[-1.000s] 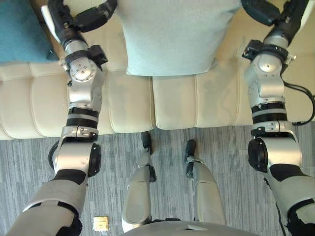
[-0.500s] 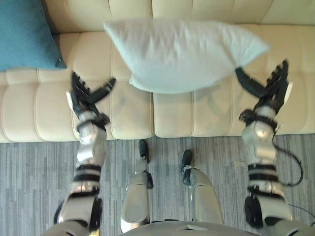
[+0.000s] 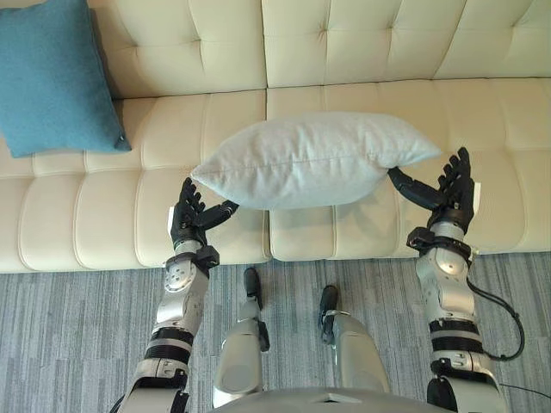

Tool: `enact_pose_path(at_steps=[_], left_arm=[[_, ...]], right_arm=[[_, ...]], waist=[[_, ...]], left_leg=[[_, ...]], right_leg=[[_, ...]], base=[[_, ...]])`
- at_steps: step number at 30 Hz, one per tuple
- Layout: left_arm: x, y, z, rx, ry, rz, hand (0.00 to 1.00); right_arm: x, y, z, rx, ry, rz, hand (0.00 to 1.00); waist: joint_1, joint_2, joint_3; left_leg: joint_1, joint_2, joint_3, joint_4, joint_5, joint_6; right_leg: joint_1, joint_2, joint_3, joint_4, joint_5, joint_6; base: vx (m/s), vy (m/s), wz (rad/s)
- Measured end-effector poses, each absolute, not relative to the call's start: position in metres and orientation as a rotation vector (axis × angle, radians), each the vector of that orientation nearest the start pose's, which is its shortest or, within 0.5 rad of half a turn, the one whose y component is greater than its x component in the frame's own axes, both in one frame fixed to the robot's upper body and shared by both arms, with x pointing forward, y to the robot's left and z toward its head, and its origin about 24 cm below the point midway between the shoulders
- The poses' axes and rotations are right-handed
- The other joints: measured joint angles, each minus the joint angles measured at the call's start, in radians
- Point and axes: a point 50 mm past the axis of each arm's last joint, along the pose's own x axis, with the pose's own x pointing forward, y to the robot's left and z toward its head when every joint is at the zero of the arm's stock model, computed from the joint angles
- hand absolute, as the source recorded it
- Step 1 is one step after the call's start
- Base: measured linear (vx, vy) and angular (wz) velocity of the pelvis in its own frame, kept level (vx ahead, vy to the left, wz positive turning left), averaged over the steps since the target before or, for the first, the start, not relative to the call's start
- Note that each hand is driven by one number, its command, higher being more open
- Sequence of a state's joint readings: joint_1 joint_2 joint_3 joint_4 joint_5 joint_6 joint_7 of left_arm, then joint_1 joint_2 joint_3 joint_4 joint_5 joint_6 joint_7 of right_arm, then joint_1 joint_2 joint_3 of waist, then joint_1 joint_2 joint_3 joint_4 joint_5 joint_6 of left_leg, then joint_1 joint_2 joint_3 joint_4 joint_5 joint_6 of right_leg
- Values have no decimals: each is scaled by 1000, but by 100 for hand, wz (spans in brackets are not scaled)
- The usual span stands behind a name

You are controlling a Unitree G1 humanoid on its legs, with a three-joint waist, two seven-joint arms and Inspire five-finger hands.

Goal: Pick up cushions and gather them together orderly.

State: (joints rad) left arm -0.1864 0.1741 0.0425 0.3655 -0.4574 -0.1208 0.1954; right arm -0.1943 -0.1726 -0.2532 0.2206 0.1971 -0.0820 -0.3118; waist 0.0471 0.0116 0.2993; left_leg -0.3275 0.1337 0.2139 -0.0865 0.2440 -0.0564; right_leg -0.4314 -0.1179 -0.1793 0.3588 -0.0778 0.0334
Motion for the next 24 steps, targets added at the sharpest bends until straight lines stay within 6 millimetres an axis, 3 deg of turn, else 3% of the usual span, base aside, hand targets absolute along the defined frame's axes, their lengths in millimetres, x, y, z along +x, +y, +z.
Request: enact_pose_path(at_steps=[6,12,15,20,24], left_arm=[[286,209,23,-262,62,282,100],[299,199,36,-244,29,228,100],[318,185,59,-238,-35,181,100],[364,160,130,-207,-199,130,100],[383,155,172,-200,-285,149,100]], right_arm=[[298,-244,84,53,-156,-476,100],[332,-219,115,36,-225,-371,100],[352,-209,129,28,-228,-344,100],[394,-197,184,13,-254,-358,100],[410,-191,227,14,-282,-374,100]], waist=[[-1,15,-11],[0,16,-14],[0,17,-14],[0,26,-9],[-1,44,1]], left_leg=[[-2,2,-7,0,5,-1],[-15,5,-18,0,9,-5],[-30,5,-39,0,16,-11],[-71,6,-71,0,35,-22],[-96,1,-82,1,51,-24]], right_leg=[[9,5,-3,-20,6,2],[18,10,-13,-54,18,6],[18,10,-32,-59,19,6],[-12,9,-58,-48,21,3],[-41,4,-61,-31,21,2]], base=[[12,-62,0],[25,-49,4],[5,-57,18],[-32,-56,13],[-37,-64,4]])
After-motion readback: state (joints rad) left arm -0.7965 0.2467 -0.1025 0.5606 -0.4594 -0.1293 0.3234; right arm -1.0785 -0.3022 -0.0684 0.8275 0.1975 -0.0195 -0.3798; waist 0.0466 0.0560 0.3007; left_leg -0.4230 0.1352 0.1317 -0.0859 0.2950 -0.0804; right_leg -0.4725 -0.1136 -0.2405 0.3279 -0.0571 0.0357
